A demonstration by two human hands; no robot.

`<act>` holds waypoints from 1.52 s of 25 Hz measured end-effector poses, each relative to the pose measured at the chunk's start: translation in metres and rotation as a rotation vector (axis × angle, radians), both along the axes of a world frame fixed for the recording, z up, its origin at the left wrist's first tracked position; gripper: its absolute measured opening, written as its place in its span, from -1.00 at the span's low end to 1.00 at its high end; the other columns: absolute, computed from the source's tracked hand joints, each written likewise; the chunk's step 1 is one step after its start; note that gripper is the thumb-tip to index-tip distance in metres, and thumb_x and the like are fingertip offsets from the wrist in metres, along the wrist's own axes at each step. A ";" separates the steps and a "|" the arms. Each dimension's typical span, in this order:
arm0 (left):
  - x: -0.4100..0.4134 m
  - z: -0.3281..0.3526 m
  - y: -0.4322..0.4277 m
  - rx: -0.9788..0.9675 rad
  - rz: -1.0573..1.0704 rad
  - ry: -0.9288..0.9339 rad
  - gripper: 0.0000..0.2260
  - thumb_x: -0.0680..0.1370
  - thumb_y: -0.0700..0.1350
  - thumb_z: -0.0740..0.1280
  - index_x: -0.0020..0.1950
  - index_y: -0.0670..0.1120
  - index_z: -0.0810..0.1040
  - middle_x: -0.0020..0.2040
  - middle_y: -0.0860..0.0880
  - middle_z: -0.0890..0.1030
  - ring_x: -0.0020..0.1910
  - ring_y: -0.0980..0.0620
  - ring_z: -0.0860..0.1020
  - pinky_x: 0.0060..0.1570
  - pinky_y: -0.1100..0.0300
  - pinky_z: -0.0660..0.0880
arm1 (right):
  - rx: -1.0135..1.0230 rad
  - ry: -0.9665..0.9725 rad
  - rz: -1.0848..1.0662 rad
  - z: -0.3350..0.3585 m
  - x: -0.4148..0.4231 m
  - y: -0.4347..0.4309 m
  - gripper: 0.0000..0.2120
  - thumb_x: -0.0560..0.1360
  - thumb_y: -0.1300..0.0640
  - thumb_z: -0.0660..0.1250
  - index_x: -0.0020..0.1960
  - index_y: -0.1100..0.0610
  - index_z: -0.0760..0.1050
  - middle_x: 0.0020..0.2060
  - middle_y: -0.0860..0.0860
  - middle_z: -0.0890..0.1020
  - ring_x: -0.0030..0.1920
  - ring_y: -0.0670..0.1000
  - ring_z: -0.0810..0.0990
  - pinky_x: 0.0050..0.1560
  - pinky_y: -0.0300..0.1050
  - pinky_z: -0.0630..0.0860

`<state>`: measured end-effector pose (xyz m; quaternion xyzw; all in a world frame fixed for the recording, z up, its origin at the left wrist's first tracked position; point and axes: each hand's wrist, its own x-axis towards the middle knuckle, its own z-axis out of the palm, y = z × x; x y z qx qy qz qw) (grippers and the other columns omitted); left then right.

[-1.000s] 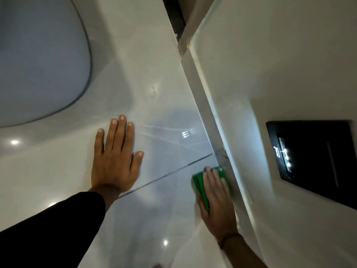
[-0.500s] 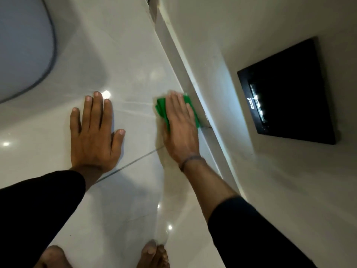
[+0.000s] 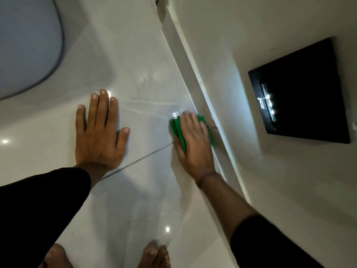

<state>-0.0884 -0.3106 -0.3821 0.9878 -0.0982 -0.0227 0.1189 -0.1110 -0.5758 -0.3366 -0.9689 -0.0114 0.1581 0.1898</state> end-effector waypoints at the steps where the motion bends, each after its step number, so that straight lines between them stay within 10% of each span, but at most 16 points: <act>1: 0.000 0.000 0.000 0.008 0.000 -0.003 -0.31 0.72 0.11 0.08 0.78 -0.21 0.08 0.80 -0.29 0.09 0.79 -0.29 0.07 0.73 -0.33 0.01 | 0.012 -0.021 -0.008 -0.002 0.034 0.013 -0.40 0.64 0.06 0.18 0.64 0.17 0.15 0.64 0.14 0.21 0.66 0.11 0.06 0.63 0.17 0.02; 7: 0.002 0.001 0.000 0.005 0.001 0.012 -0.30 0.72 0.11 0.09 0.79 -0.21 0.07 0.80 -0.27 0.08 0.79 -0.28 0.06 0.74 -0.32 0.00 | 0.002 -0.059 0.005 -0.008 0.059 0.019 -0.30 0.53 0.34 0.17 0.65 0.18 0.11 0.65 0.13 0.17 0.66 0.11 0.01 0.63 0.17 0.00; 16: 0.005 0.000 -0.001 -0.024 0.037 0.025 -0.30 0.70 0.10 0.16 0.78 -0.20 0.15 0.80 -0.26 0.12 0.80 -0.24 0.08 0.72 -0.33 0.06 | -0.166 0.148 0.028 0.002 -0.187 -0.076 -0.41 0.71 -0.09 -0.11 0.59 0.23 0.22 0.68 -0.04 0.00 0.67 0.06 -0.02 0.59 0.05 0.02; 26: 0.005 0.000 -0.002 0.016 0.035 0.040 -0.30 0.70 0.12 0.14 0.78 -0.18 0.15 0.81 -0.22 0.12 0.80 -0.21 0.08 0.73 -0.31 0.09 | -0.107 -0.023 0.012 -0.008 0.022 0.007 -0.33 0.56 0.16 -0.03 0.67 0.11 0.04 0.66 0.05 0.10 0.67 0.06 -0.03 0.64 0.09 -0.09; 33: 0.004 0.000 -0.001 0.033 0.041 0.060 -0.30 0.70 0.13 0.13 0.78 -0.18 0.15 0.81 -0.21 0.11 0.80 -0.21 0.08 0.73 -0.30 0.09 | -0.329 -0.015 0.138 -0.014 -0.151 -0.069 -0.39 0.57 0.05 0.09 0.57 0.26 0.20 0.69 0.04 0.03 0.66 0.08 0.02 0.56 0.01 0.06; 38: 0.003 0.000 -0.002 0.039 0.036 0.062 -0.30 0.70 0.12 0.14 0.78 -0.18 0.15 0.81 -0.21 0.12 0.80 -0.22 0.10 0.74 -0.29 0.08 | -0.201 -0.034 0.130 -0.003 -0.096 -0.044 -0.28 0.50 0.08 0.12 0.64 0.21 0.09 0.68 0.07 0.07 0.65 0.15 0.09 0.59 0.04 0.00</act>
